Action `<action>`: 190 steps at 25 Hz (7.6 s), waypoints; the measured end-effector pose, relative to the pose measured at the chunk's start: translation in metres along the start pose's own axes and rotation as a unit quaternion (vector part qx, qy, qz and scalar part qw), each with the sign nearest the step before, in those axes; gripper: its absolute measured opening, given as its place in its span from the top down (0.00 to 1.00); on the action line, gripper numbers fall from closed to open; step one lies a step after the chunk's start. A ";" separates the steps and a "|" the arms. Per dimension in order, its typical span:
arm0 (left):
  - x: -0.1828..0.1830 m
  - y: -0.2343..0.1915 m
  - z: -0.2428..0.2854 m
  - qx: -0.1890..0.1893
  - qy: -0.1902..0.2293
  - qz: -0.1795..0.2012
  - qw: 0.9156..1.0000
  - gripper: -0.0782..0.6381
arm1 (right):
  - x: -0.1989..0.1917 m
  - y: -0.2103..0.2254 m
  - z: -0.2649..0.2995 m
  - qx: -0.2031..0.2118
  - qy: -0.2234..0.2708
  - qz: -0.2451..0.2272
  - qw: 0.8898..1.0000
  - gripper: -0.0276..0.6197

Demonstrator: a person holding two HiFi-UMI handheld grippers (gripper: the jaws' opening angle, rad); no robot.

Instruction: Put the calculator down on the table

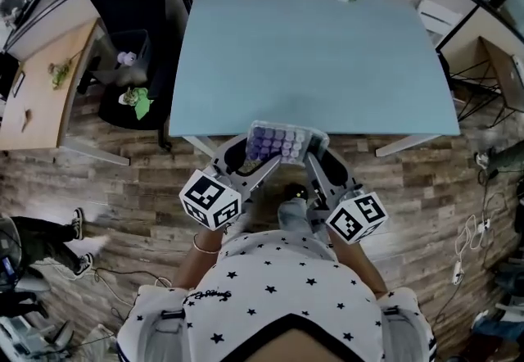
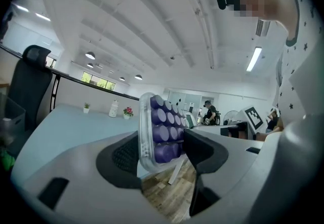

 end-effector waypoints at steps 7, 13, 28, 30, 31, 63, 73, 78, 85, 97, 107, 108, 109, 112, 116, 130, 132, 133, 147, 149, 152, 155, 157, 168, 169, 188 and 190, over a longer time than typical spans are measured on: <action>0.012 -0.012 0.034 0.044 0.011 -0.010 0.999 0.52 | 0.025 0.035 0.025 0.037 -0.018 -0.004 0.999 0.81; 0.018 -0.019 0.062 0.063 0.008 -0.007 0.998 0.52 | 0.038 0.064 0.037 0.055 -0.024 0.004 0.998 0.81; 0.015 -0.039 0.109 0.114 0.008 -0.010 0.993 0.51 | 0.051 0.117 0.067 0.088 -0.049 0.004 0.995 0.80; 0.013 -0.041 0.113 0.122 0.007 -0.013 0.992 0.51 | 0.049 0.123 0.070 0.091 -0.053 0.006 0.994 0.80; 0.011 -0.042 0.115 0.126 0.005 -0.016 0.992 0.51 | 0.048 0.126 0.071 0.092 -0.056 0.008 0.994 0.80; -0.017 -0.215 0.163 0.153 -0.068 -0.096 0.981 0.49 | 0.009 0.189 0.237 0.051 -0.164 0.039 0.984 0.80; -0.044 -0.246 0.175 0.159 -0.098 -0.133 0.973 0.48 | -0.015 0.210 0.261 0.032 -0.203 0.052 0.977 0.80; -0.055 -0.259 0.180 0.166 -0.112 -0.144 0.969 0.48 | -0.025 0.218 0.272 0.028 -0.220 0.051 0.974 0.80; -0.070 -0.270 0.186 0.177 -0.136 -0.152 0.963 0.47 | -0.038 0.228 0.278 0.017 -0.243 0.055 0.968 0.80; -0.083 -0.282 0.195 0.190 -0.183 -0.154 0.952 0.47 | -0.049 0.238 0.285 0.007 -0.273 0.060 0.960 0.82; -0.086 -0.285 0.200 0.205 -0.201 -0.160 0.944 0.47 | -0.055 0.245 0.291 -0.012 -0.290 0.052 0.955 0.81; -0.086 -0.286 0.201 0.206 -0.204 -0.158 0.944 0.47 | -0.056 0.245 0.291 -0.016 -0.294 0.049 0.954 0.81; -0.085 -0.285 0.201 0.208 -0.207 -0.155 0.943 0.47 | -0.056 0.246 0.292 -0.020 -0.298 0.046 0.953 0.81; -0.085 -0.286 0.204 0.213 -0.217 -0.148 0.941 0.47 | -0.057 0.248 0.293 -0.033 -0.310 0.037 0.949 0.80; -0.085 -0.289 0.205 0.217 -0.220 -0.156 0.938 0.47 | -0.056 0.248 0.297 -0.042 -0.318 0.020 0.947 0.79; -0.089 -0.296 0.208 0.235 -0.212 -0.186 0.930 0.47 | -0.057 0.251 0.305 -0.053 -0.329 -0.041 0.942 0.75; -0.088 -0.298 0.209 0.241 -0.210 -0.187 0.929 0.46 | -0.057 0.253 0.306 -0.054 -0.329 -0.042 0.942 0.74; -0.088 -0.298 0.210 0.243 -0.209 -0.186 0.929 0.46 | -0.057 0.254 0.307 -0.055 -0.330 -0.044 0.941 0.73; -0.080 -0.291 0.203 0.246 -0.195 -0.177 0.933 0.46 | -0.041 0.255 0.301 -0.046 -0.295 -0.036 0.954 0.67; -0.073 -0.287 0.200 0.245 -0.185 -0.164 0.937 0.46 | -0.036 0.253 0.298 -0.043 -0.285 -0.030 0.957 0.68; -0.059 -0.278 0.198 0.241 -0.161 -0.153 0.945 0.46 | -0.028 0.247 0.294 -0.035 -0.269 -0.026 0.962 0.71; -0.043 -0.267 0.199 0.232 -0.135 -0.136 0.954 0.48 | -0.016 0.240 0.286 -0.027 -0.244 -0.021 0.969 0.77; -0.032 -0.259 0.199 0.223 -0.113 -0.125 0.960 0.56 | -0.007 0.236 0.280 -0.022 -0.224 -0.019 0.974 0.84; 0.007 -0.206 0.193 0.173 -0.037 -0.035 0.984 0.82 | 0.040 0.207 0.242 0.012 -0.133 -0.011 0.991 0.96; 0.010 -0.199 0.194 0.166 -0.036 -0.028 0.985 0.82 | 0.044 0.204 0.236 0.016 -0.124 -0.011 0.992 0.96; 0.017 -0.103 0.156 0.138 -0.016 0.014 0.990 0.82 | 0.054 0.149 0.146 0.061 -0.065 -0.001 0.996 0.96; 0.016 -0.099 0.153 0.141 -0.015 0.016 0.990 0.82 | 0.054 0.146 0.141 0.064 -0.063 -0.001 0.996 0.96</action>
Point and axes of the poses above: the fingertips, and each gripper's own axes: z forward along the fingers, y to its right, x out of its top, the point moved 4 cm from there along -z, backward along the fingers
